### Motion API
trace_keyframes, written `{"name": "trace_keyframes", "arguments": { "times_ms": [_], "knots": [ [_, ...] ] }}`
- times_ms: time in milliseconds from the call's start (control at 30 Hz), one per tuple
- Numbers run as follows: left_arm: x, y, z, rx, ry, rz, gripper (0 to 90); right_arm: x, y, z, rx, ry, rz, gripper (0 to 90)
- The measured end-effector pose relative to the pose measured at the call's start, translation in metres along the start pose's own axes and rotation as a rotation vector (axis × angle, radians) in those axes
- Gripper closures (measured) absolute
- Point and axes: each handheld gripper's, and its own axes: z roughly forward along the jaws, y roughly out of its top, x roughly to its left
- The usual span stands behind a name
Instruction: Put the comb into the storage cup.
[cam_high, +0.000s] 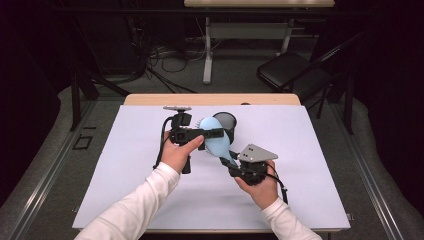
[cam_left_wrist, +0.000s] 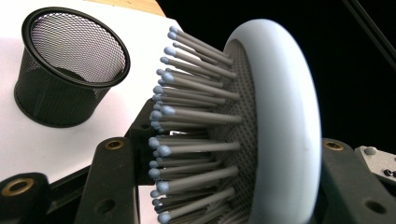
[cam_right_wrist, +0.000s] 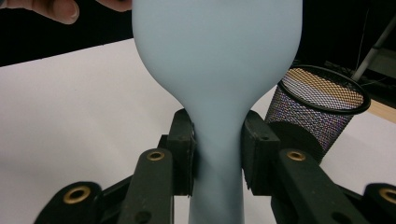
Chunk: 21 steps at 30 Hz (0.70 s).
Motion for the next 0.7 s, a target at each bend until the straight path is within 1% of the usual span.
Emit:
{"name": "trace_keyframes", "arguments": {
  "times_ms": [133, 267, 467, 533, 700],
  "knots": [
    [0.0009, 0.0011, 0.0013, 0.007, 0.0, -0.003, 47.9, -0.0005, -0.0001, 0.0003, 0.0, 0.002, 0.005, 67.8],
    [0.0016, 0.0018, 0.0027, 0.012, -0.004, -0.015, 48.0, -0.0009, -0.0002, 0.0005, 0.007, 0.005, 0.007, 66.8],
    [0.003, 0.003, 0.0041, 0.014, 0.0, -0.017, 48.1, -0.001, -0.0004, 0.0013, 0.009, 0.01, 0.012, 62.6],
    [0.0038, 0.0039, 0.0043, 0.011, 0.004, -0.013, 48.1, -0.0012, -0.0003, 0.0014, 0.01, 0.011, 0.015, 60.5],
    [0.005, 0.0059, 0.0039, 0.003, 0.012, -0.019, 48.1, -0.0021, -0.0003, 0.0016, 0.008, 0.012, 0.02, 56.1]
  ]
}}
